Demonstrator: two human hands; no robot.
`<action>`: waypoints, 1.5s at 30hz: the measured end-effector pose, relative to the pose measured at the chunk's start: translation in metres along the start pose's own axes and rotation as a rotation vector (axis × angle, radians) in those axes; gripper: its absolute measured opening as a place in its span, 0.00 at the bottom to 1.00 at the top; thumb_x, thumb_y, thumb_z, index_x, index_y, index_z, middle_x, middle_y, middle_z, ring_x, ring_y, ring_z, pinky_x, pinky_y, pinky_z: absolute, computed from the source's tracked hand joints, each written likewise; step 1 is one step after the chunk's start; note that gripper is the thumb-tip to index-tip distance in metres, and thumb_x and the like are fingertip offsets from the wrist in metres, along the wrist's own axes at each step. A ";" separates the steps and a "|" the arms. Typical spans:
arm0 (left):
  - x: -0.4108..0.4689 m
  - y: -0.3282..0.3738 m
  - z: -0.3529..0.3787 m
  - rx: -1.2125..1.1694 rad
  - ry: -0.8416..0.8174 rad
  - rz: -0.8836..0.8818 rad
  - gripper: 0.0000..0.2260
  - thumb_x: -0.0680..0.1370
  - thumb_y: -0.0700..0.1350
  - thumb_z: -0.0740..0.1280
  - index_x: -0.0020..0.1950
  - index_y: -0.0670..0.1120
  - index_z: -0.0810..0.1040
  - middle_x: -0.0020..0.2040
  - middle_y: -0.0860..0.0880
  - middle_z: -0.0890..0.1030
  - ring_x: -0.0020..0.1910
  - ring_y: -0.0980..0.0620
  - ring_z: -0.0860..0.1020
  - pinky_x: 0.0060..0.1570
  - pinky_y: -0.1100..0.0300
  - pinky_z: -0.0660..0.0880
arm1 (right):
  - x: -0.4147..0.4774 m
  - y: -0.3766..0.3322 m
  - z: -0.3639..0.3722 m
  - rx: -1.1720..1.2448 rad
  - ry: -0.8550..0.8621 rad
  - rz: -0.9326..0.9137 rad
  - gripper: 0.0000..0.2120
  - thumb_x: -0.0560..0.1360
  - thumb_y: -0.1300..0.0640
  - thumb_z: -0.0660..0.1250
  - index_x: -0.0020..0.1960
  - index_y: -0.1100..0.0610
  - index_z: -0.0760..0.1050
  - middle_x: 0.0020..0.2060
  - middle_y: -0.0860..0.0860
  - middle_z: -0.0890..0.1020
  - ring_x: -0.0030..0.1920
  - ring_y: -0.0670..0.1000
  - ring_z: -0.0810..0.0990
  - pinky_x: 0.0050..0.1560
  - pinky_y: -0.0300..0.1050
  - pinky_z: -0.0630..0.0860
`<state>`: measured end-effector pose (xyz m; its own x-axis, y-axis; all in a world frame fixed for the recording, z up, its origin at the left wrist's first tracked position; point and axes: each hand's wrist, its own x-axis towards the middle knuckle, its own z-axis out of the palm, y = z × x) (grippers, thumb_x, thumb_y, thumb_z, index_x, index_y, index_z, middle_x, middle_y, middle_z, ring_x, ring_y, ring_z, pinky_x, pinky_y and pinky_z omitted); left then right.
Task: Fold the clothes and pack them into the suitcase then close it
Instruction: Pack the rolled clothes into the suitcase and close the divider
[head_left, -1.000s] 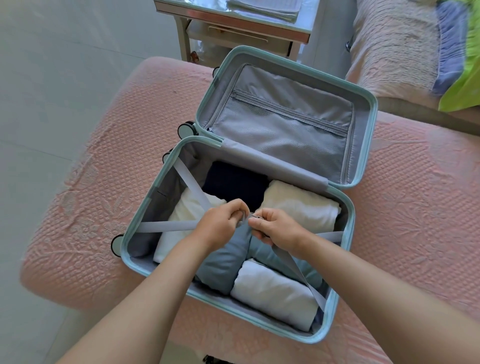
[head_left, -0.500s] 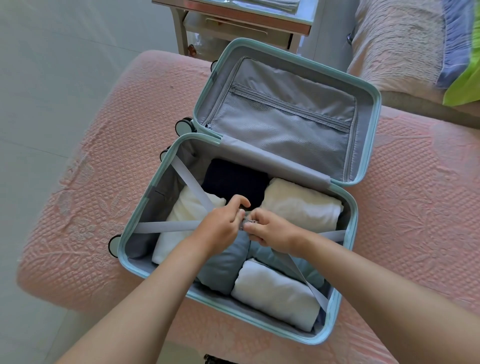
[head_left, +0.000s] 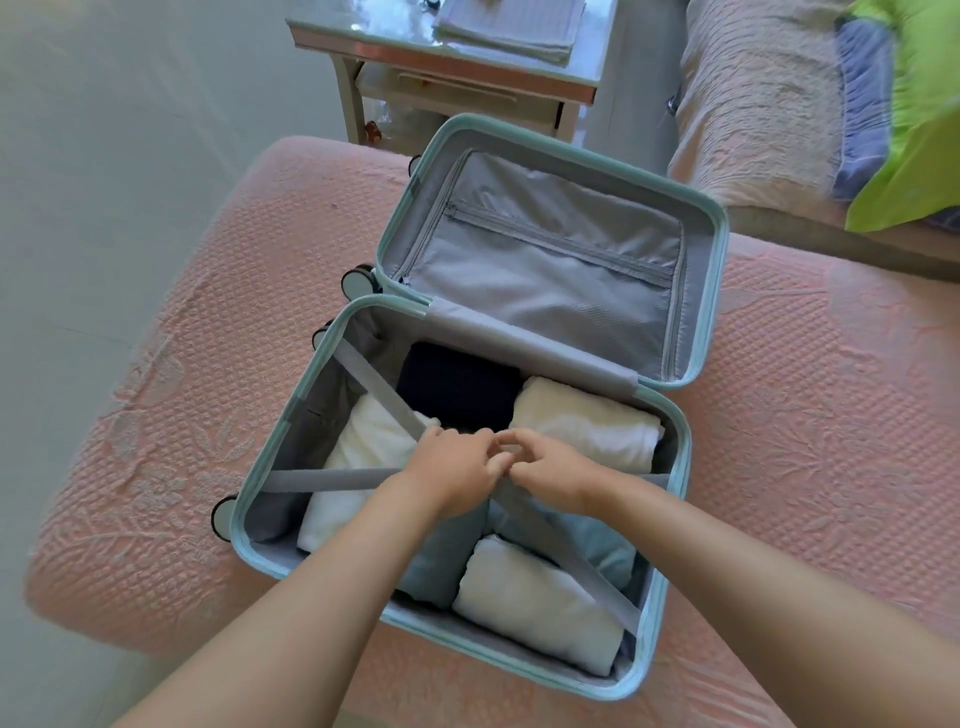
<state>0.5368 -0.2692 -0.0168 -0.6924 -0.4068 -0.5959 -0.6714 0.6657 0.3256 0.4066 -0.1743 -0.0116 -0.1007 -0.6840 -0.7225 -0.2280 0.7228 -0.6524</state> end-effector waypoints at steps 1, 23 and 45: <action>0.004 0.005 -0.006 -0.034 0.024 -0.011 0.16 0.83 0.57 0.54 0.65 0.51 0.72 0.57 0.49 0.81 0.59 0.45 0.74 0.63 0.47 0.65 | -0.006 0.000 -0.014 -0.038 0.080 -0.007 0.22 0.76 0.62 0.59 0.68 0.48 0.73 0.58 0.48 0.81 0.57 0.50 0.80 0.59 0.45 0.77; 0.131 0.089 -0.020 0.338 0.419 0.048 0.17 0.77 0.37 0.61 0.65 0.48 0.75 0.57 0.45 0.75 0.57 0.42 0.71 0.58 0.53 0.67 | -0.004 0.109 -0.161 -1.155 0.554 -0.107 0.21 0.74 0.62 0.63 0.65 0.52 0.64 0.61 0.53 0.68 0.63 0.55 0.68 0.57 0.53 0.64; 0.235 0.390 -0.001 0.225 0.176 0.318 0.16 0.81 0.53 0.59 0.67 0.54 0.74 0.64 0.50 0.78 0.63 0.46 0.76 0.58 0.54 0.72 | -0.124 0.296 -0.361 -0.541 0.796 -0.055 0.16 0.73 0.43 0.71 0.57 0.50 0.78 0.53 0.49 0.71 0.60 0.53 0.70 0.62 0.47 0.67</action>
<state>0.1123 -0.1059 -0.0287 -0.9032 -0.2472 -0.3510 -0.3566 0.8872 0.2927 0.0022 0.0881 -0.0326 -0.6589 -0.7259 -0.1972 -0.6472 0.6807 -0.3431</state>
